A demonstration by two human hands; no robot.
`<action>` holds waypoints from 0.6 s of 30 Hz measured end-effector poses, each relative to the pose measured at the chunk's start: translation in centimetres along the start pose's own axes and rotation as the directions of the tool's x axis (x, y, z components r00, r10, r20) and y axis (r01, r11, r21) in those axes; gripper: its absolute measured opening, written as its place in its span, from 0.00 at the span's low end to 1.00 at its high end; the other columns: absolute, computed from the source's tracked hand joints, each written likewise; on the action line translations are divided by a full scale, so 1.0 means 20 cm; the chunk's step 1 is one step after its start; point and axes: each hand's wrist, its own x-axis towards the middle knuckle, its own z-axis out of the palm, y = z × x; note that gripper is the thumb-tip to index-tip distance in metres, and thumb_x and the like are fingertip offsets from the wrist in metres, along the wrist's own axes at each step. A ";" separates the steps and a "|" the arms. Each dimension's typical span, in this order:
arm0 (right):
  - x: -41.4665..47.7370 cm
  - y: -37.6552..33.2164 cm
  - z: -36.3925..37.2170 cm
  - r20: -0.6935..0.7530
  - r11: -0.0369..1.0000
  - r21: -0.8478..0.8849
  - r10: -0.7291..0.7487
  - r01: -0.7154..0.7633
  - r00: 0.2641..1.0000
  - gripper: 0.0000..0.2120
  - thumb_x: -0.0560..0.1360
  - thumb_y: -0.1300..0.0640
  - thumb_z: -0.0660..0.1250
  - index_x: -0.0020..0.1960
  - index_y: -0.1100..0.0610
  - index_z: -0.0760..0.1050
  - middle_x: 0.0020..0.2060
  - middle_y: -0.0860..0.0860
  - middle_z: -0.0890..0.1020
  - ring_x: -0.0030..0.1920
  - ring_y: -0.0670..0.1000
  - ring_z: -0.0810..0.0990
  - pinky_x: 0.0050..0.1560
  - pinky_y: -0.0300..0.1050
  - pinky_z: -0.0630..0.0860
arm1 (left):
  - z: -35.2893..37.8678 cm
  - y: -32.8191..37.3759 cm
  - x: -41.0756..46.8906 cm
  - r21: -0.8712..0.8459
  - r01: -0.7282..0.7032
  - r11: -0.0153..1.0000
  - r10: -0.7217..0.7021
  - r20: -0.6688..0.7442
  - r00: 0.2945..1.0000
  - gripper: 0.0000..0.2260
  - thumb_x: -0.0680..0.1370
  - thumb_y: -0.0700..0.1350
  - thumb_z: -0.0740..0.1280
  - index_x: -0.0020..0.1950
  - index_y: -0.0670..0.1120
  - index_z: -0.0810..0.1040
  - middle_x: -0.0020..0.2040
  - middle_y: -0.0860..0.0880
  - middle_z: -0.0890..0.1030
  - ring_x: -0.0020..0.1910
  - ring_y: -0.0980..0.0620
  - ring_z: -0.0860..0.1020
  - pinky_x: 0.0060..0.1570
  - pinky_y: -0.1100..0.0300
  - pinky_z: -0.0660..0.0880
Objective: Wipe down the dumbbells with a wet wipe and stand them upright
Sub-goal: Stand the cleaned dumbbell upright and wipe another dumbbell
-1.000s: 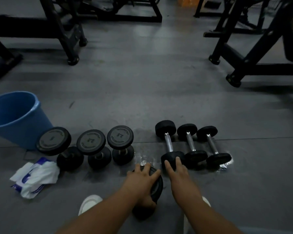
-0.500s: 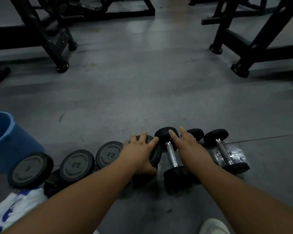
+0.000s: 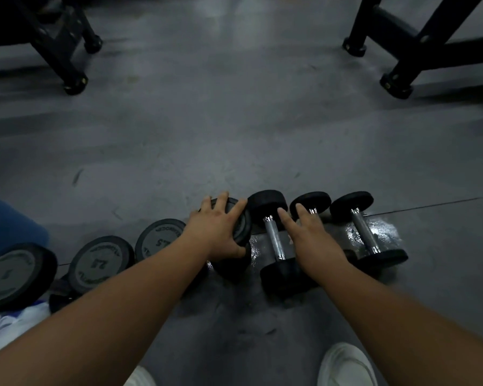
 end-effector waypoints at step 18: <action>0.07 0.13 0.08 0.091 0.999 -0.029 -0.038 0.041 0.995 0.27 0.76 0.62 0.61 0.73 0.50 0.60 0.71 0.55 0.60 0.68 0.59 0.67 0.60 0.53 0.74 | 0.41 0.68 0.00 -0.111 -0.203 0.973 0.195 -0.077 0.978 0.21 0.78 0.41 0.64 0.70 0.44 0.65 0.65 0.44 0.71 0.62 0.43 0.73 0.54 0.50 0.74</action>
